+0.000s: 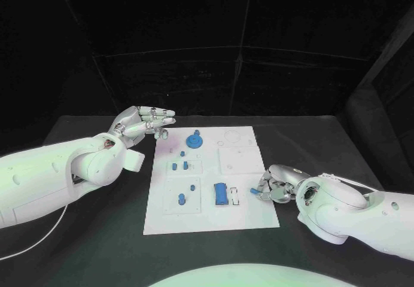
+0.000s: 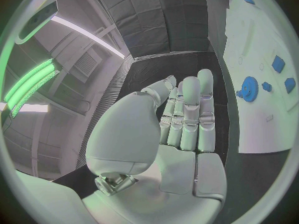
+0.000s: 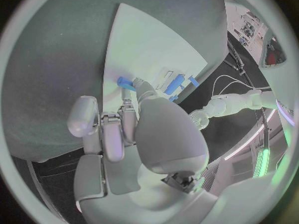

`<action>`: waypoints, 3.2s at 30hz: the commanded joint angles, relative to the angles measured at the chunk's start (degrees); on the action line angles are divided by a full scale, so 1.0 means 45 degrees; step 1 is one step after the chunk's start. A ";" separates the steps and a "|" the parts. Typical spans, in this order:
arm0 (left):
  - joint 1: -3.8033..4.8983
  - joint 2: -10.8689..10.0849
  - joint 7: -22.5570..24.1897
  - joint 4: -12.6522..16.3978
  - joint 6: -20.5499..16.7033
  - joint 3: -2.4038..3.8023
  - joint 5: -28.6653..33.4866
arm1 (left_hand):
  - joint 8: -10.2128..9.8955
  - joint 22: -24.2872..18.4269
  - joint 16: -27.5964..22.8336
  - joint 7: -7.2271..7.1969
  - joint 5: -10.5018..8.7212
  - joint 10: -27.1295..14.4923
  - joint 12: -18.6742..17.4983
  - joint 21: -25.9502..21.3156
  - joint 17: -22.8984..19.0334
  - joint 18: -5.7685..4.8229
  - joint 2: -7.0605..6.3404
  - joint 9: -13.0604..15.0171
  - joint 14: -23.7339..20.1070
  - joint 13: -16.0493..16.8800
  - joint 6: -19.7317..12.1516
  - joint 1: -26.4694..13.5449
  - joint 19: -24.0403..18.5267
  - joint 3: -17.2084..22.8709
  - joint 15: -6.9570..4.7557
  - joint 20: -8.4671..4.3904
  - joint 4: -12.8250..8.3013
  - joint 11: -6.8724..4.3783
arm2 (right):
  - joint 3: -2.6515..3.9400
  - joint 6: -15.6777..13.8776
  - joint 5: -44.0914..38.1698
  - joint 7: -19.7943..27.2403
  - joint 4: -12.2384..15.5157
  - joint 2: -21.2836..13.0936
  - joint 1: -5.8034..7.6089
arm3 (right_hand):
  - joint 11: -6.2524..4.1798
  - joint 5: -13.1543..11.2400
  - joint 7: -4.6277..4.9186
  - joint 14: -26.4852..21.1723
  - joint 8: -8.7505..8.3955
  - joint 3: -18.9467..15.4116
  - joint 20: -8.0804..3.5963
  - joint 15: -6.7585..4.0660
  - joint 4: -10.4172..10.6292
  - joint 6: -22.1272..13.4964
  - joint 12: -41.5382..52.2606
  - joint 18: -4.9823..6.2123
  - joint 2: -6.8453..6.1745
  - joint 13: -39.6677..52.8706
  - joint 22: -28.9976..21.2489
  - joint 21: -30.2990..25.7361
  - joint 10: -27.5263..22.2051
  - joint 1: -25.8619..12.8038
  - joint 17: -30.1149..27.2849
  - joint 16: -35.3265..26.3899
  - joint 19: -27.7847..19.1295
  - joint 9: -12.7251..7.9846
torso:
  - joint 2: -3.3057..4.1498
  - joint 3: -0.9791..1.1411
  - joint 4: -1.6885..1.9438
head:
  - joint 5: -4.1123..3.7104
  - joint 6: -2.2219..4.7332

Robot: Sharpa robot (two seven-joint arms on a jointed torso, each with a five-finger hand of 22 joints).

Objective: Assemble the parts on the task board

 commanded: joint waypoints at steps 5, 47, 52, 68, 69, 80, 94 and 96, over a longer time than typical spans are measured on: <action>0.0011 -0.0010 0.0037 0.0029 0.0156 0.0008 0.0029 | -0.0037 -0.0014 -0.0049 -0.0002 -0.0040 -0.0057 0.0031 -0.0074 -0.0010 0.0173 0.0009 -0.0012 -0.0097 -0.0017 -0.0062 -0.0094 -0.0020 -0.0077 0.0012 0.0064 0.0029 -0.0013 | 0.0000 -0.1564 0.1484 0.1041 0.0226 0.0045 0.0006 | -0.0004 0.0033 0.0009 0.1226 -0.0086 0.0984 0.0034 0.0091 0.0089 0.0210 0.0134 -0.0187 -0.0075 -0.1052 0.0083 0.0087 0.0091 -0.0084 0.2888 0.0099 0.0110 -0.0118 | 0.0021 0.0018 -0.0027 | 0.0152 0.0046; 0.0013 -0.0070 0.0031 0.0129 0.0296 0.0009 0.0029 | -0.0045 -0.0034 -0.0049 0.0017 -0.0046 -0.0100 0.0046 -0.0107 -0.0028 0.0171 0.0002 -0.0012 -0.0113 -0.0019 -0.0095 -0.0098 -0.0009 -0.0106 0.0022 0.0070 0.0009 0.0006 | 0.0005 -0.0796 0.1913 -0.0150 -0.0107 0.1439 0.0010 | -0.0597 -0.0224 -0.0725 0.1225 0.0643 0.1496 -0.0379 -0.0390 0.1057 0.1866 0.0062 -0.0188 -0.1029 -0.1105 0.0117 0.0059 0.0356 -0.2412 0.2880 0.0089 0.0213 0.0341 | 0.0030 0.0024 -0.0035 | 0.0173 -0.0134; 0.0013 -0.0064 0.0024 0.0126 0.0308 0.0009 0.0029 | -0.0045 -0.0034 -0.0049 0.0017 -0.0046 -0.0100 0.0046 -0.0107 -0.0028 0.0171 0.0002 -0.0012 -0.0113 -0.0019 -0.0095 -0.0098 -0.0009 -0.0106 0.0022 0.0070 0.0009 0.0006 | 0.0006 -0.0801 0.1909 -0.0102 -0.0271 0.1539 0.0010 | -0.0607 -0.0251 -0.0734 0.1226 0.0670 0.1446 -0.0398 -0.0404 0.1108 0.1854 0.0078 -0.0191 -0.1063 -0.1090 0.0118 0.0056 0.0369 -0.2498 0.2884 0.0090 0.0219 0.0395 | 0.0014 0.0017 -0.0032 | 0.0150 -0.0134; 0.0013 -0.0050 -0.0009 0.0119 0.0336 0.0009 0.0029 | -0.0045 -0.0034 -0.0049 0.0017 -0.0046 -0.0100 0.0046 -0.0107 -0.0028 0.0171 0.0002 -0.0012 -0.0113 -0.0019 -0.0095 -0.0098 -0.0009 -0.0106 0.0022 0.0070 0.0009 0.0006 | 0.0007 -0.0746 0.1908 0.0115 -0.0420 0.1792 0.0010 | -0.0607 -0.0474 -0.0729 0.1232 0.0732 0.1252 -0.0423 -0.0413 0.1251 0.1815 0.0060 -0.0199 -0.1143 -0.1089 0.0132 0.0051 0.0379 -0.2737 0.2910 0.0101 0.0238 0.0536 | 0.0017 0.0021 -0.0030 | 0.0123 -0.0134; 0.0013 -0.0051 -0.0010 0.0119 0.0336 0.0009 0.0029 | -0.0045 -0.0034 -0.0049 0.0017 -0.0046 -0.0100 0.0046 -0.0107 -0.0028 0.0171 0.0002 -0.0012 -0.0113 -0.0019 -0.0095 -0.0098 -0.0009 -0.0106 0.0022 0.0070 0.0009 0.0006 | 0.0007 -0.0748 0.1908 0.0118 -0.0423 0.1800 0.0010 | -0.0606 -0.0486 -0.0727 0.1232 0.0738 0.1219 -0.0424 -0.0413 0.1269 0.1813 0.0061 -0.0198 -0.1155 -0.1087 0.0124 0.0045 0.0381 -0.2769 0.2912 0.0102 0.0235 0.0549 | 0.0017 0.0019 -0.0030 | 0.0125 -0.0133; 0.0013 -0.0045 -0.0013 0.0109 0.0334 0.0009 0.0029 | -0.0045 -0.0034 -0.0049 0.0017 -0.0046 -0.0100 0.0046 -0.0107 -0.0028 0.0171 0.0002 -0.0012 -0.0113 -0.0019 -0.0095 -0.0098 -0.0009 -0.0106 0.0022 0.0070 0.0009 0.0006 | 0.0008 -0.0895 0.1791 0.0087 -0.0477 0.1824 0.0010 | -0.0554 -0.2941 -0.0677 0.1229 0.0835 0.0022 -0.0385 -0.0362 0.2153 0.1769 0.0004 -0.0201 -0.1192 -0.1091 0.0110 0.0004 0.0384 -0.3895 0.2898 0.0093 0.0246 0.0821 | 0.0001 0.0021 -0.0026 | 0.0113 -0.0125; 0.0013 -0.0046 -0.0014 0.0086 0.0336 0.0009 0.0029 | -0.0045 -0.0034 -0.0049 0.0017 -0.0046 -0.0100 0.0046 -0.0107 -0.0028 0.0171 0.0002 -0.0012 -0.0113 -0.0019 -0.0095 -0.0098 -0.0009 -0.0106 0.0022 0.0070 0.0009 0.0006 | 0.0007 -0.0547 0.1616 0.0737 -0.0132 0.1168 0.0012 | -0.0533 -0.3463 -0.0655 0.1232 0.0855 -0.0738 -0.0377 -0.0356 0.1816 0.1597 -0.0039 -0.0190 -0.1010 -0.1070 0.0072 -0.0057 0.0353 -0.2987 0.2913 0.0097 0.0223 0.1085 | 0.0000 0.0024 -0.0030 | 0.0083 -0.0092; 0.0012 -0.0046 -0.0014 0.0083 0.0339 0.0009 0.0029 | -0.0045 -0.0034 -0.0049 0.0017 -0.0046 -0.0100 0.0046 -0.0107 -0.0028 0.0171 0.0002 -0.0012 -0.0113 -0.0019 -0.0095 -0.0098 -0.0009 -0.0106 0.0022 0.0070 0.0009 0.0006 | 0.0006 -0.0400 0.1624 0.0859 -0.0066 0.1094 0.0012 | -0.0529 -0.3509 -0.0650 0.1234 0.0849 -0.0798 -0.0373 -0.0352 0.1650 0.1566 -0.0050 -0.0187 -0.1016 -0.1070 0.0061 -0.0069 0.0343 -0.2697 0.2919 0.0100 0.0214 0.1115 | 0.0003 0.0026 -0.0030 | 0.0075 -0.0085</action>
